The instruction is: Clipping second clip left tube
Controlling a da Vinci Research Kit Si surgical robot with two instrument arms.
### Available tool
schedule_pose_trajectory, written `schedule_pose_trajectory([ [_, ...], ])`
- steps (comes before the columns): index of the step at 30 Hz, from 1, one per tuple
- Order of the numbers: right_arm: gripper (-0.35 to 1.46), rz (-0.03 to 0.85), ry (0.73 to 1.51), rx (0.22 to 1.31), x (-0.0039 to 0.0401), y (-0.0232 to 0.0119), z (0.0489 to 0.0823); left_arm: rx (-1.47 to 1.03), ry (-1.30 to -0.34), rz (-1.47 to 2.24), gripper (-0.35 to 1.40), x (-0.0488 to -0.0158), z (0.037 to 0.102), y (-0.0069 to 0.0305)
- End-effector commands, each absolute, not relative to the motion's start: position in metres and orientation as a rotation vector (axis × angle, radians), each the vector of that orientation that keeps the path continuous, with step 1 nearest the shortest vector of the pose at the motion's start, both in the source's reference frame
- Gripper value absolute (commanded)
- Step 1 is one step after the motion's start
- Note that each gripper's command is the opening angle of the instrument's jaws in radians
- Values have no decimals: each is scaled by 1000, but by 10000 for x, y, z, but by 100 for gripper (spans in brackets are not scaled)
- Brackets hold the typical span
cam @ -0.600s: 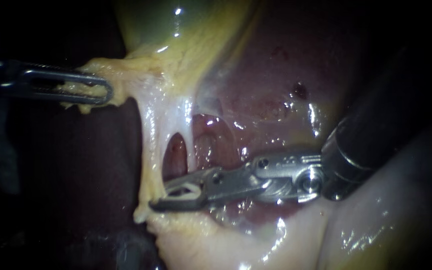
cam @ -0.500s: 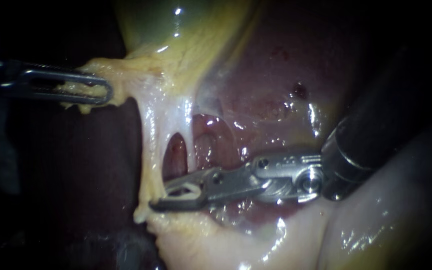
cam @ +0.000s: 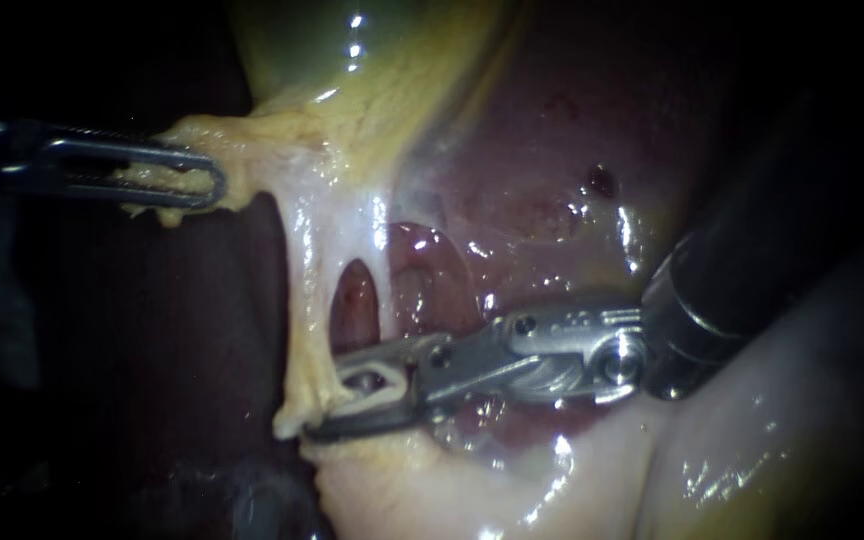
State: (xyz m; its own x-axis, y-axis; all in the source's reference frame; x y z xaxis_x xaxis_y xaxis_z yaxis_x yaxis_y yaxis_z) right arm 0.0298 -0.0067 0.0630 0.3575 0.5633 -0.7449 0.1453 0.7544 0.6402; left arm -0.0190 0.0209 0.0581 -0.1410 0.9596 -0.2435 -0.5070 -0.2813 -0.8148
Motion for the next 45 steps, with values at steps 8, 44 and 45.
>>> schedule_pose_trajectory([
  [8,48,302,1199,696,302,-68,638,-937,-690,1670,-35,-190,581,209],
  [44,50,357,1312,854,344,-80,663,-937,-688,1669,-35,-192,582,208],
  [45,50,358,1316,863,344,-80,663,-937,-688,1669,-35,-192,582,208],
])
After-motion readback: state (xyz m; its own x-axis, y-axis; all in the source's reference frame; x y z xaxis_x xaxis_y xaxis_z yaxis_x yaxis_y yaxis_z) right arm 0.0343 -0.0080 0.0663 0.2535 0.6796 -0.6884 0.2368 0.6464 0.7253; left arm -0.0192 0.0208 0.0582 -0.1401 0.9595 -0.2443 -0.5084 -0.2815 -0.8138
